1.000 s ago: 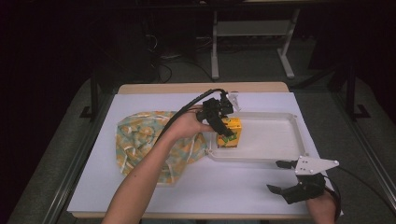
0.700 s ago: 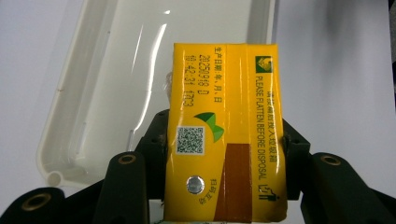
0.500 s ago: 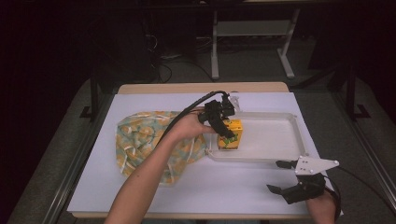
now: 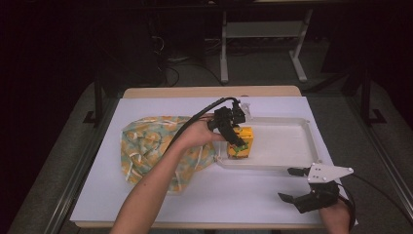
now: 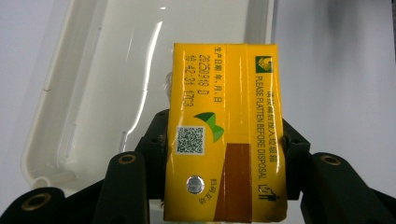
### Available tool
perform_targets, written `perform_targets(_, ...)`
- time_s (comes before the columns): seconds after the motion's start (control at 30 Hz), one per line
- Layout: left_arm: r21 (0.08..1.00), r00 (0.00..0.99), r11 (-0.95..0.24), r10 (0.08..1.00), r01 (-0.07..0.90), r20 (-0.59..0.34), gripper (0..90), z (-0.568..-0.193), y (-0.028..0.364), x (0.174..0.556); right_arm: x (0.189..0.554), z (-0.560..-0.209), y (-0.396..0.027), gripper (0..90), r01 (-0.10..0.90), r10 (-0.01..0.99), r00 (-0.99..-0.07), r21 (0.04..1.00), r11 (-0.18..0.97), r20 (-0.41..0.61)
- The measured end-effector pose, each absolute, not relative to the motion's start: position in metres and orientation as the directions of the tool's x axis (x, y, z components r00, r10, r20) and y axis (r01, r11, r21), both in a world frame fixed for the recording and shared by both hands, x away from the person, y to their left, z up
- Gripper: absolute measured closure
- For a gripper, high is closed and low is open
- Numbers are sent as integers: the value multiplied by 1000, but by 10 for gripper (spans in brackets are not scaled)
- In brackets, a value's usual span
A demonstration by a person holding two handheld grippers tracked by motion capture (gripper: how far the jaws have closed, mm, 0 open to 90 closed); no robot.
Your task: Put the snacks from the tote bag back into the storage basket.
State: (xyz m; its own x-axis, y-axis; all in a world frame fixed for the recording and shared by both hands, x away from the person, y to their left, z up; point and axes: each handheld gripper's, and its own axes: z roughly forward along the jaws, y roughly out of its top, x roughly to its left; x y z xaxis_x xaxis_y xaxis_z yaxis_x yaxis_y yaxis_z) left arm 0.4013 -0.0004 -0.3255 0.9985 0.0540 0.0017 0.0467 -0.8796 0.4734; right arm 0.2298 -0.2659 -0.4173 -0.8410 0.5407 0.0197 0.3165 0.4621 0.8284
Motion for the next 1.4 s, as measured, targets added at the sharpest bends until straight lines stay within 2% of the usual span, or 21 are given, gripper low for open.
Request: perform_targets(1.4,447,999,-893,50,54,-19,505,-347,-1,402,230,-418,-265,135,317,538,-842,827,464,21)
